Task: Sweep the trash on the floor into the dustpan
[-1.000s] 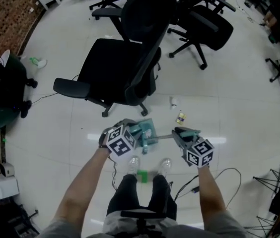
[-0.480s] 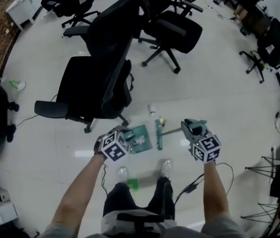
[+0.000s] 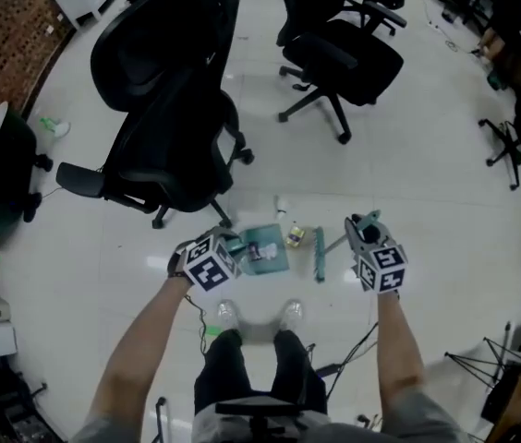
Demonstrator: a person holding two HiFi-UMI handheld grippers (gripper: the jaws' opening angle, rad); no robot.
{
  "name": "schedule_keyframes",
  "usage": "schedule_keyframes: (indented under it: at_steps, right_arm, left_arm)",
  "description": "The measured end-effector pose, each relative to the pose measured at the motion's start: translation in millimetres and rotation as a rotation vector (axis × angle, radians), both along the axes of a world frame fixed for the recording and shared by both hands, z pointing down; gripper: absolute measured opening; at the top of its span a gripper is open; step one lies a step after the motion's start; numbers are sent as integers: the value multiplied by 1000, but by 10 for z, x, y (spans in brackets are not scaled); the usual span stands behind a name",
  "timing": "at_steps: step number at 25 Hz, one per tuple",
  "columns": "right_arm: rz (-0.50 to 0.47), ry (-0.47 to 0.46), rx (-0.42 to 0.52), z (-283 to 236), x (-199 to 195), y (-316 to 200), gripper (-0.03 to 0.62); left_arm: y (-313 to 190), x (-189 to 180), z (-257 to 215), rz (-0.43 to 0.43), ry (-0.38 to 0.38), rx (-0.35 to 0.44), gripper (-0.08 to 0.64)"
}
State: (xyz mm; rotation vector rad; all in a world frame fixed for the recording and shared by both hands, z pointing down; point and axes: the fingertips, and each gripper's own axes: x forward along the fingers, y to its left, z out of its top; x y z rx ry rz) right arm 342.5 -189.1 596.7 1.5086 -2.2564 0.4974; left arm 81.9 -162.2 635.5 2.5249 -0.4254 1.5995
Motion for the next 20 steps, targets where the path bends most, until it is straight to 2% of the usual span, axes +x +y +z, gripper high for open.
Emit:
schedule_keyframes:
  at_steps: [3,6,9,11,14,16,20]
  right_arm:
    - [-24,9,-50,258,70,6,67]
    - [-91,3,-77,430,-119,113,67]
    - [-180,-29,-105,519,-327,244,69]
    - [-213,-84,-124,516,-432,263,67]
    - [-199,-219,-140,466,-550,267,66]
    - [-185,-278,-149,439,-616,293,66]
    - [-178,-294,-128,288,-727,334,66]
  left_arm:
    - [-46,142,26,-33,20,-3,101]
    - [-124,202,18,-43,15,6,101]
    - [-129,297,6,-42,7,7,101]
    - [-129,346,-10,-43,7,7,101]
    - [-105,369,-22,-45,4,3,101]
    - [-86,375,-16,-46,3,2,101]
    - [-26,266,-16,-57,3,1,101]
